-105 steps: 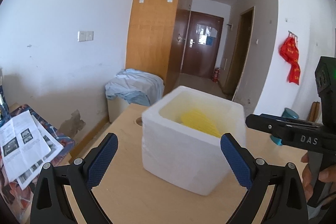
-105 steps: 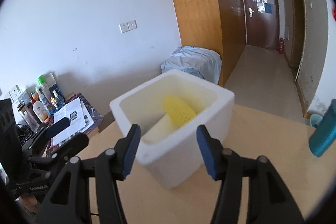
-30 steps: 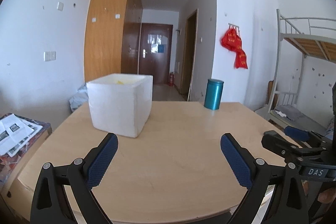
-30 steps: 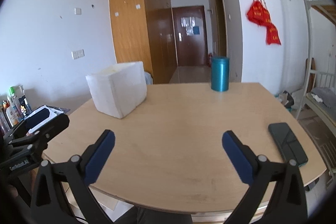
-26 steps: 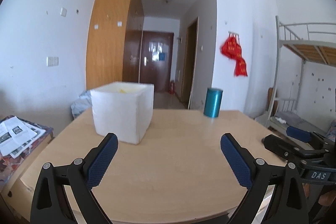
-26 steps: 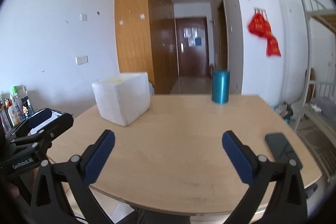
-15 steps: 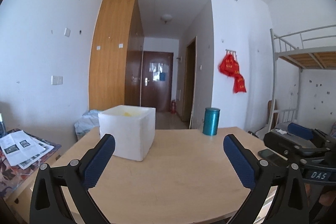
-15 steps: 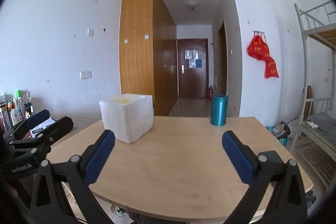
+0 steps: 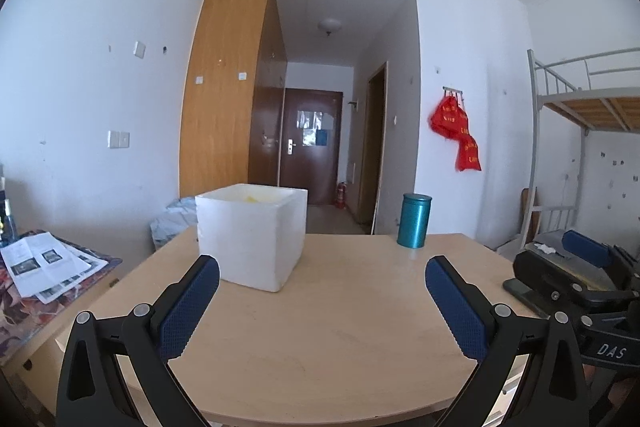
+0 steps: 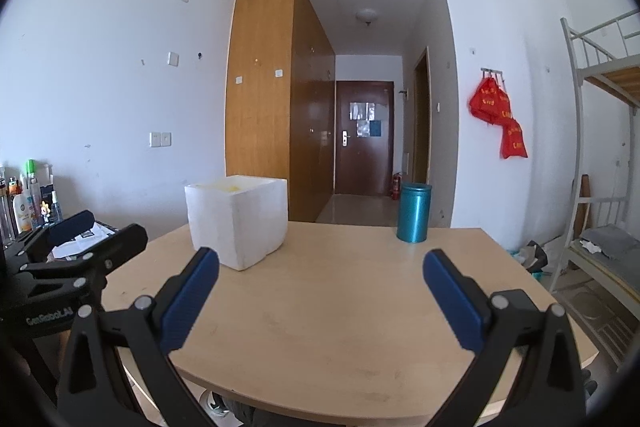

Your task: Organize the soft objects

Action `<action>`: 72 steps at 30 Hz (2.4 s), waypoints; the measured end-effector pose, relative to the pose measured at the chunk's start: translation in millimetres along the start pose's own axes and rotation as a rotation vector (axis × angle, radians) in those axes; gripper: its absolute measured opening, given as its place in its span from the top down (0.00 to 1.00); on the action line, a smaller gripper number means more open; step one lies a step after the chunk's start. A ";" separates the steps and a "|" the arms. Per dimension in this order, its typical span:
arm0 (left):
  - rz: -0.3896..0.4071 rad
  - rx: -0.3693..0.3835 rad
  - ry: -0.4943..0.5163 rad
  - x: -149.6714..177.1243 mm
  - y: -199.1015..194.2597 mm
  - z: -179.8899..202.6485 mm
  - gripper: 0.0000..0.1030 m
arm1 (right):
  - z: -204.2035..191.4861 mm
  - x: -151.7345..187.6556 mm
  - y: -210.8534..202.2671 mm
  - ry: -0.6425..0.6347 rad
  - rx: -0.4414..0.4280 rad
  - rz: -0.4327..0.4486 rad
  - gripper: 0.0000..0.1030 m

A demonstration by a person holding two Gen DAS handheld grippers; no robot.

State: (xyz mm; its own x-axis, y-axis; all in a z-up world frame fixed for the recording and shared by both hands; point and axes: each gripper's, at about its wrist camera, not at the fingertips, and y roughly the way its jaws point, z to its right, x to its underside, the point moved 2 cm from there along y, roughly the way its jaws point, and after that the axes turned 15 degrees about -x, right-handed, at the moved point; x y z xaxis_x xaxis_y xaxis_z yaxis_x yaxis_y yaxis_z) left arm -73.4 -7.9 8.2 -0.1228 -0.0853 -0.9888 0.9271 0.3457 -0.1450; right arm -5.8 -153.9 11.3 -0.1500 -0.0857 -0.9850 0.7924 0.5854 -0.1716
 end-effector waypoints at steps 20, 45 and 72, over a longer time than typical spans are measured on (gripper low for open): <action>0.004 0.009 0.020 3.8 -4.6 6.1 0.00 | 4.4 3.2 9.0 0.051 0.017 -0.051 0.00; -0.005 -0.012 0.023 4.8 2.2 7.6 0.00 | 4.3 5.0 8.7 0.054 0.027 -0.052 0.00; 0.001 -0.019 0.022 4.0 1.2 6.0 0.00 | 4.6 2.8 7.1 0.050 0.029 -0.054 0.00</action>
State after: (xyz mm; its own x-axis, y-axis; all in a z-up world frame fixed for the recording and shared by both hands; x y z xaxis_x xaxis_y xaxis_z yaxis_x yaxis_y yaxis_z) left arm -70.7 -13.4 4.3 -0.1302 -0.0643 -0.9894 0.9204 0.3632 -0.1447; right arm 2.1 -153.7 7.2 -0.2215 -0.0758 -0.9722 0.7991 0.5573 -0.2255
